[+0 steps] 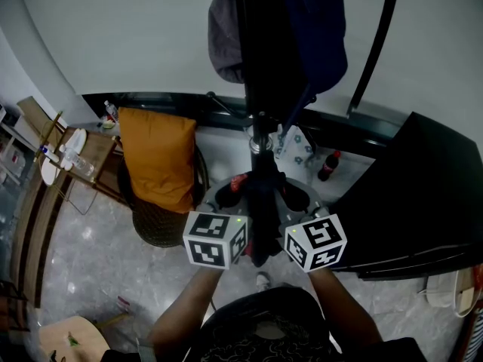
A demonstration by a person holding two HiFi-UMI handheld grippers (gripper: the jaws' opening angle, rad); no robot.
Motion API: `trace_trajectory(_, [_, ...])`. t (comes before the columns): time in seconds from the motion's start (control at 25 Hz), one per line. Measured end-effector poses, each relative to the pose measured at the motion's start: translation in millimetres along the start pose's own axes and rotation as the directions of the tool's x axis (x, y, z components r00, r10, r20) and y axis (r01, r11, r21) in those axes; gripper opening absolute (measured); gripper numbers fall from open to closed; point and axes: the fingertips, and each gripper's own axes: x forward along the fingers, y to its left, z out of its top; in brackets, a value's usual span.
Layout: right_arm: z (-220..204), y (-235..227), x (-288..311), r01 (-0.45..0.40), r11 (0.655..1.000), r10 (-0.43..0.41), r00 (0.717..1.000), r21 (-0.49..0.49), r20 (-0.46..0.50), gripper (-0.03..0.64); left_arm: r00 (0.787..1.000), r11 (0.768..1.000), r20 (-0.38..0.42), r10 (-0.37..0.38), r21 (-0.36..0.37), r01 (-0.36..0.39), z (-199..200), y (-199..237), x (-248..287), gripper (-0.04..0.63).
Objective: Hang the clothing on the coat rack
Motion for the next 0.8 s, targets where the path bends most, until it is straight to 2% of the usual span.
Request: trace_trajectory(0.8, [-13.4,4.9,-11.3,-0.002,1.000,0.002,0.999,0.004,-0.049,0.031,1.000,1.000,-0.013,0.005,-0.028,-0.006,-13.9,-7.4,-6.4,0.029])
